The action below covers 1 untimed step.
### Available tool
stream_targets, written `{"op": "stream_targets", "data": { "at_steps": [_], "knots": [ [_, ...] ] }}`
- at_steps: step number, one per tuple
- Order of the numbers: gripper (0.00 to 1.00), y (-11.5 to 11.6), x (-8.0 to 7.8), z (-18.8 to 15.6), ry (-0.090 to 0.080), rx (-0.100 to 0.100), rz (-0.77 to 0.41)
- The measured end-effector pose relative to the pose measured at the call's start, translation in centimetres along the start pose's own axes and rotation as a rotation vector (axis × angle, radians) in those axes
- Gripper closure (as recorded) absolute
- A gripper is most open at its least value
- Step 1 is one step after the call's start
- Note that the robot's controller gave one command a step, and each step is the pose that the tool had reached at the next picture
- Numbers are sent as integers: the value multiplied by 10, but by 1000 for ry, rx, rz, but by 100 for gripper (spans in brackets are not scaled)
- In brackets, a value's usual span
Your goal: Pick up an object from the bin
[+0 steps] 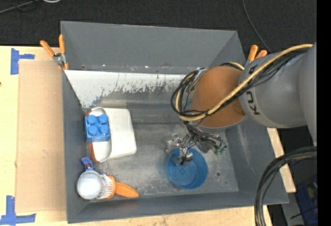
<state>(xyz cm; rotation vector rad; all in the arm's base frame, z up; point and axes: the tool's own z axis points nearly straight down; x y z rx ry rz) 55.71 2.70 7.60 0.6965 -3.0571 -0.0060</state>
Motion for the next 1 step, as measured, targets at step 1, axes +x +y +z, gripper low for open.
{"op": "stream_targets", "data": {
  "at_steps": [1],
  "knots": [
    [100,1,1,-21,4,-2,1]
  ]
}}
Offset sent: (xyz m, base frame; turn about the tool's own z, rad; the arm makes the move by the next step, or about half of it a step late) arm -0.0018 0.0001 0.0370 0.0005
